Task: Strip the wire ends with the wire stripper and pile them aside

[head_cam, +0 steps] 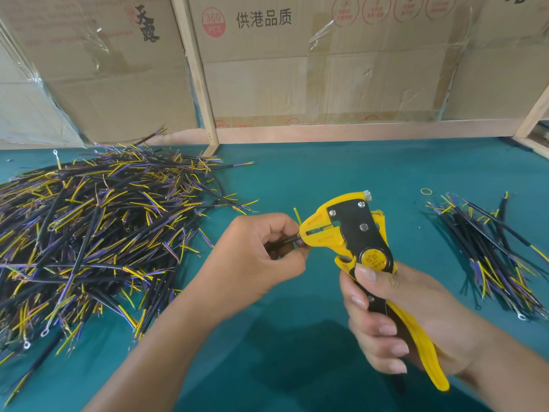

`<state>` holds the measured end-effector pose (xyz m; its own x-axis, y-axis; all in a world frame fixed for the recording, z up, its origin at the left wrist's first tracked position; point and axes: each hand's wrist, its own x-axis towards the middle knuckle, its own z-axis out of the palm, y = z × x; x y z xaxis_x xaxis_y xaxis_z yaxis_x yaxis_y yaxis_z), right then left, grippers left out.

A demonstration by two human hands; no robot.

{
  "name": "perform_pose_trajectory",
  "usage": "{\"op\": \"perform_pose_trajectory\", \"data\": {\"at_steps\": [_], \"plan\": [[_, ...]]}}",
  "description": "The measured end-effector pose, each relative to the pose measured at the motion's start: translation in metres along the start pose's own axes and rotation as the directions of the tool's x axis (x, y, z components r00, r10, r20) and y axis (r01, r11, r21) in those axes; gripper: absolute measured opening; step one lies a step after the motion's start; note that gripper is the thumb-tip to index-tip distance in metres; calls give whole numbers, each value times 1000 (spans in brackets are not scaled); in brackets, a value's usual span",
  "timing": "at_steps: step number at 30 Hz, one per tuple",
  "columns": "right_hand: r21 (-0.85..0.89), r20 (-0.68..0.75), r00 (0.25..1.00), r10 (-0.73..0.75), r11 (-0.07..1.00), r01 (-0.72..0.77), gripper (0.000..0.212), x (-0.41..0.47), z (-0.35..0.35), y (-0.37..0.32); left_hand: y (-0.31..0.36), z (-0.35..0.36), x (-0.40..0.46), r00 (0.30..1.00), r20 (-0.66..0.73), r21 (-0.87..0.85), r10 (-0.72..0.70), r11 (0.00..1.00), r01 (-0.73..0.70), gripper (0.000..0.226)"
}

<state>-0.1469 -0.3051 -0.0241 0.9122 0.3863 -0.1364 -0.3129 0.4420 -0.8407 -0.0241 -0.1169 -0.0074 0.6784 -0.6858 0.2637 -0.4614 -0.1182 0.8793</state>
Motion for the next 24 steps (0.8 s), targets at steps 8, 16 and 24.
{"op": "perform_pose_trajectory", "data": {"at_steps": [8,16,24], "plan": [[33,-5,991,-132,991,132,38,2,-3,-6,-4,-1,1,1000,-25,-14,-16,1000,16,2],[22,-126,971,-201,978,206,51,13,-16,2,-5,-2,6,988,-148,-71,-31,997,20,8],[-42,-285,954,-96,995,88,25,17,-6,7,0,-4,9,978,-200,-230,-67,973,20,17]]}}
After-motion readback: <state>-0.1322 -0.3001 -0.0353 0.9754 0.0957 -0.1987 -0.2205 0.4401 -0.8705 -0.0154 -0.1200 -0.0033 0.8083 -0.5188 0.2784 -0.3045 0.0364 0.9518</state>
